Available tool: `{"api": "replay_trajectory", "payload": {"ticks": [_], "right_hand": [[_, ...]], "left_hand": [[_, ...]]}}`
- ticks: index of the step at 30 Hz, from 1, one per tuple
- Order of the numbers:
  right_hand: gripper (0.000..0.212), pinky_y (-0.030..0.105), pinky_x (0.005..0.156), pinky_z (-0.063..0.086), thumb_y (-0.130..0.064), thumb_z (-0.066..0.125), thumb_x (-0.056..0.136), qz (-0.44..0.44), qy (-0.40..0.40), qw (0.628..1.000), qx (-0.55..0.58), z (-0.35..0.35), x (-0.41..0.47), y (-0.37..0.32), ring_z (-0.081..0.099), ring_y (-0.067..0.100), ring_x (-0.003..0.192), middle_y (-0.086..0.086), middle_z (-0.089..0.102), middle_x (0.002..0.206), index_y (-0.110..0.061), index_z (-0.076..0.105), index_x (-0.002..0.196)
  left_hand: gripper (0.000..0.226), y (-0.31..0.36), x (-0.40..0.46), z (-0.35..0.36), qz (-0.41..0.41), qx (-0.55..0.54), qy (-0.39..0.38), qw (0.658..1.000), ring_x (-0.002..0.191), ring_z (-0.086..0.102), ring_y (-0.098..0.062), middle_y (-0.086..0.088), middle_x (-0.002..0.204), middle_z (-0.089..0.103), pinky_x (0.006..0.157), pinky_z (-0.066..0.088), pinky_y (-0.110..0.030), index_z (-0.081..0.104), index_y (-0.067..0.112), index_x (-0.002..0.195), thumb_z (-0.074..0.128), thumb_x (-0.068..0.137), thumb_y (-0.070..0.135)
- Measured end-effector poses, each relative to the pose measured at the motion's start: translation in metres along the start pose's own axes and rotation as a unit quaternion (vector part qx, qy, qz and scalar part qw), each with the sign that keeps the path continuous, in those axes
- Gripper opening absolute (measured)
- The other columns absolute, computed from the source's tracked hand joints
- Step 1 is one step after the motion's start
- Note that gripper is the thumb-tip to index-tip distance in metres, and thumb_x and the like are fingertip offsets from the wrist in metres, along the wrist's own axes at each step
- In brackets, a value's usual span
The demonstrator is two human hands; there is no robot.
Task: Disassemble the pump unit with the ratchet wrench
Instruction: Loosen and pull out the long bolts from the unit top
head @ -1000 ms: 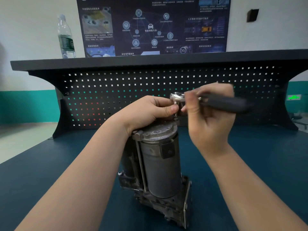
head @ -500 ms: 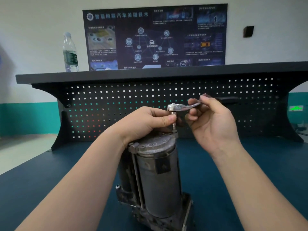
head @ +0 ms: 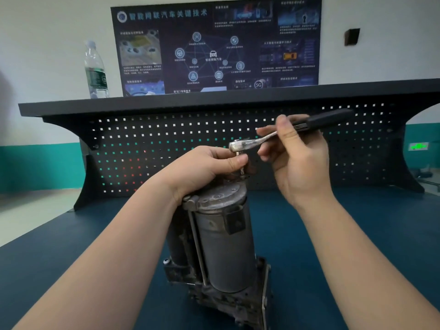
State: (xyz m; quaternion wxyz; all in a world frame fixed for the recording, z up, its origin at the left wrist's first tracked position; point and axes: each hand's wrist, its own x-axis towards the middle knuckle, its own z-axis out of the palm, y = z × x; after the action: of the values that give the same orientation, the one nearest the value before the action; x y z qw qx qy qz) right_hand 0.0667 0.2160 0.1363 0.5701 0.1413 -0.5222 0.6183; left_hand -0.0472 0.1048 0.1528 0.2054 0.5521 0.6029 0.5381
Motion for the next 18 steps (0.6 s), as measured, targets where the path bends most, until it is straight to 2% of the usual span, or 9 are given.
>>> {"api": "replay_trajectory", "payload": {"ticks": [3,6,9,10,12,13,14,16,18], "right_hand": [[0.020,0.017,0.043,0.043,-0.010,0.051,0.097,0.172,0.082,0.968,0.166,-0.004,0.005,0.003,0.055,0.009,0.045,0.006,0.069,0.067,-0.009,0.055,0.078],[0.021,0.018,0.041,0.040,-0.008,0.048,0.099,0.159,0.102,0.970,0.154,-0.003,0.005,0.007,0.053,0.009,0.044,0.005,0.067,0.063,-0.007,0.054,0.078],[0.012,0.023,0.049,0.046,-0.009,0.051,0.098,-0.041,0.055,0.997,-0.036,0.001,-0.002,0.007,0.057,0.012,0.048,0.003,0.067,0.068,-0.012,0.050,0.086],[0.012,0.025,0.054,0.049,-0.011,0.054,0.096,-0.145,0.023,0.981,-0.123,0.002,-0.005,0.007,0.060,0.012,0.052,0.002,0.066,0.071,-0.017,0.047,0.089],[0.015,0.025,0.061,0.051,-0.014,0.058,0.093,-0.309,-0.075,0.912,-0.259,0.002,-0.011,0.007,0.065,0.013,0.062,0.004,0.062,0.076,-0.022,0.046,0.090],[0.013,0.025,0.062,0.051,-0.016,0.059,0.092,-0.353,-0.107,0.880,-0.299,0.002,-0.013,0.008,0.065,0.016,0.066,0.006,0.060,0.077,-0.020,0.048,0.089],[0.011,0.025,0.062,0.050,-0.018,0.059,0.091,-0.367,-0.118,0.868,-0.312,0.003,-0.015,0.009,0.064,0.017,0.066,0.006,0.060,0.078,-0.018,0.048,0.089],[0.012,0.025,0.059,0.049,-0.017,0.056,0.093,-0.308,-0.087,0.912,-0.257,0.003,-0.013,0.009,0.063,0.011,0.061,0.004,0.061,0.076,-0.022,0.046,0.088],[0.013,0.023,0.052,0.047,-0.012,0.051,0.095,-0.163,0.003,0.980,-0.113,0.005,-0.010,0.007,0.059,0.012,0.050,0.005,0.065,0.070,-0.021,0.046,0.087]], "left_hand": [[0.020,0.000,-0.001,0.002,0.008,-0.002,-0.006,1.000,0.077,0.068,-0.002,0.004,0.088,0.076,0.068,0.050,-0.012,0.078,0.022,0.082,0.068,0.070,0.035],[0.022,0.001,-0.001,0.003,0.012,-0.004,-0.027,1.000,0.083,0.067,-0.001,0.005,0.093,0.075,0.072,0.049,-0.011,0.076,0.023,0.091,0.064,0.075,0.032],[0.019,0.001,0.002,0.003,0.011,-0.003,-0.020,1.000,0.078,0.068,-0.001,0.006,0.085,0.075,0.069,0.049,-0.011,0.076,0.022,0.084,0.063,0.073,0.030],[0.018,0.001,0.002,0.004,0.011,-0.003,-0.020,1.000,0.076,0.068,-0.001,0.006,0.082,0.075,0.068,0.049,-0.011,0.077,0.021,0.081,0.064,0.073,0.030],[0.015,0.000,0.002,0.003,0.016,0.006,-0.020,1.000,0.075,0.067,-0.003,0.006,0.080,0.075,0.069,0.051,-0.014,0.078,0.024,0.077,0.065,0.071,0.031],[0.015,0.000,0.002,0.002,0.020,0.015,-0.018,1.000,0.074,0.067,-0.003,0.007,0.079,0.074,0.070,0.052,-0.016,0.078,0.027,0.075,0.066,0.069,0.033],[0.015,-0.001,0.002,0.001,0.022,0.016,-0.020,0.999,0.074,0.066,-0.003,0.008,0.078,0.074,0.071,0.052,-0.016,0.078,0.029,0.075,0.067,0.067,0.034],[0.017,-0.002,0.001,0.000,0.023,-0.007,-0.040,0.999,0.078,0.065,-0.003,0.009,0.083,0.074,0.074,0.052,-0.015,0.078,0.029,0.082,0.066,0.071,0.033],[0.021,-0.002,0.001,0.000,0.019,-0.025,-0.053,0.998,0.081,0.066,-0.002,0.008,0.091,0.074,0.074,0.051,-0.013,0.077,0.024,0.090,0.064,0.076,0.031]]}}
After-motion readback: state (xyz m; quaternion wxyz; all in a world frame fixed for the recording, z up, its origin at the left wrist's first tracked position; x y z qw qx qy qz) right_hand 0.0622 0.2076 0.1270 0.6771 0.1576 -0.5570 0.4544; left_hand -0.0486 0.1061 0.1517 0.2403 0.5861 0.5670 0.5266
